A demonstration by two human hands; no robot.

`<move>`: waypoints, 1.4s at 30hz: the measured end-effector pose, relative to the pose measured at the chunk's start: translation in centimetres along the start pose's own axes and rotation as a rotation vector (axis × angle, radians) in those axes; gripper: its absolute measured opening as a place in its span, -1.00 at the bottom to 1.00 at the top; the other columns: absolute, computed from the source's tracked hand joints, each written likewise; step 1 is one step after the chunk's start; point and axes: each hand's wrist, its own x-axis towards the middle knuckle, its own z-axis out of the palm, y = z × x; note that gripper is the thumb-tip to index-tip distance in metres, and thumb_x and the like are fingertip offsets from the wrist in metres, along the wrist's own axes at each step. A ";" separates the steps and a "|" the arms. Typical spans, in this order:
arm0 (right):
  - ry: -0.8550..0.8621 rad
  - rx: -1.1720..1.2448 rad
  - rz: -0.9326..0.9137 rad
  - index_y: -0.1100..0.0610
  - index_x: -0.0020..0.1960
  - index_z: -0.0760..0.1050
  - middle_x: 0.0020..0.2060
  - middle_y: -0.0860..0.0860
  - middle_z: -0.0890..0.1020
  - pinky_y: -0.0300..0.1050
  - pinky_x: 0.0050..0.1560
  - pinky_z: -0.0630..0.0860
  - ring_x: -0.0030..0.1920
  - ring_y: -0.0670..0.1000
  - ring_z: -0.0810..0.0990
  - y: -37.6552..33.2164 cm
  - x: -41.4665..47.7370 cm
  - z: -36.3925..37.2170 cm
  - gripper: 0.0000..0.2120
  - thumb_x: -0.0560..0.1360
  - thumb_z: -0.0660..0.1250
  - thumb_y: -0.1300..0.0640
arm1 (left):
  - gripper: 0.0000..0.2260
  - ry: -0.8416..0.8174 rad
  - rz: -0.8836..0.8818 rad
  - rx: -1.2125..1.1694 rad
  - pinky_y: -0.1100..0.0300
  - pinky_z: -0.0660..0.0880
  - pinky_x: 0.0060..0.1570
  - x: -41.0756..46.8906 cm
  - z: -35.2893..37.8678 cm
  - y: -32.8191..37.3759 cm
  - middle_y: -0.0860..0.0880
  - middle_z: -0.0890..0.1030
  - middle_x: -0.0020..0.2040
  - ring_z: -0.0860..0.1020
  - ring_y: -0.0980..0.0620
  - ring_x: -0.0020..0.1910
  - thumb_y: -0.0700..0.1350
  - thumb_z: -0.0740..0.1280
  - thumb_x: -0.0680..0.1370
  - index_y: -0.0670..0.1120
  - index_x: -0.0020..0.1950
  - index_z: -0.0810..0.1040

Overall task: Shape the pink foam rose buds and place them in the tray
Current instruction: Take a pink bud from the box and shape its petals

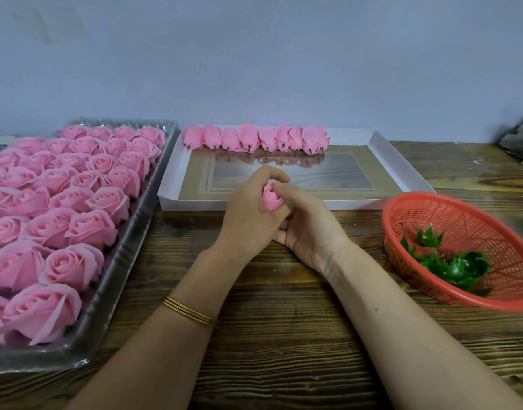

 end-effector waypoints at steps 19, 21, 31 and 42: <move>-0.047 0.057 -0.007 0.12 -0.14 0.58 -0.21 0.05 0.66 -0.14 -0.15 0.61 -0.18 -0.03 0.65 -0.2 -0.1 0.1 -0.87 0.54 0.27 0.22 | -0.77 0.002 -0.008 -0.006 0.08 0.55 -0.17 0.0 0.2 0.0 -0.01 0.63 -0.23 0.59 0.03 -0.20 -0.33 0.39 0.39 -0.02 -0.08 0.59; -0.056 0.059 -0.006 0.13 -0.12 0.58 -0.20 0.06 0.66 -0.13 -0.14 0.61 -0.18 -0.03 0.65 -0.2 -0.2 0.1 -0.90 0.51 0.30 0.22 | -0.77 0.002 -0.004 -0.006 0.08 0.55 -0.18 0.0 0.2 0.0 -0.01 0.63 -0.23 0.59 0.04 -0.20 -0.33 0.39 0.39 -0.02 -0.08 0.59; -0.088 0.103 0.070 0.14 0.01 0.59 -0.12 0.14 0.64 -0.04 -0.02 0.58 -0.12 0.06 0.57 -0.4 -0.3 0.0 -0.72 0.39 0.33 -0.01 | -0.78 0.092 -0.023 -0.106 0.29 0.52 -0.23 0.3 -0.1 0.0 0.11 0.60 -0.28 0.57 0.18 -0.26 -0.28 0.44 0.44 0.05 -0.15 0.56; -0.007 -0.063 -0.063 0.46 0.24 0.41 -0.16 0.19 0.55 0.00 0.13 0.53 -0.12 0.09 0.58 0.7 0.0 0.0 -0.58 0.40 0.25 0.61 | -0.77 0.226 -0.085 -0.248 0.38 0.43 -0.39 0.9 0.2 -0.1 0.12 0.53 -0.49 0.48 0.23 -0.48 -0.15 0.50 0.46 -0.03 -0.33 0.51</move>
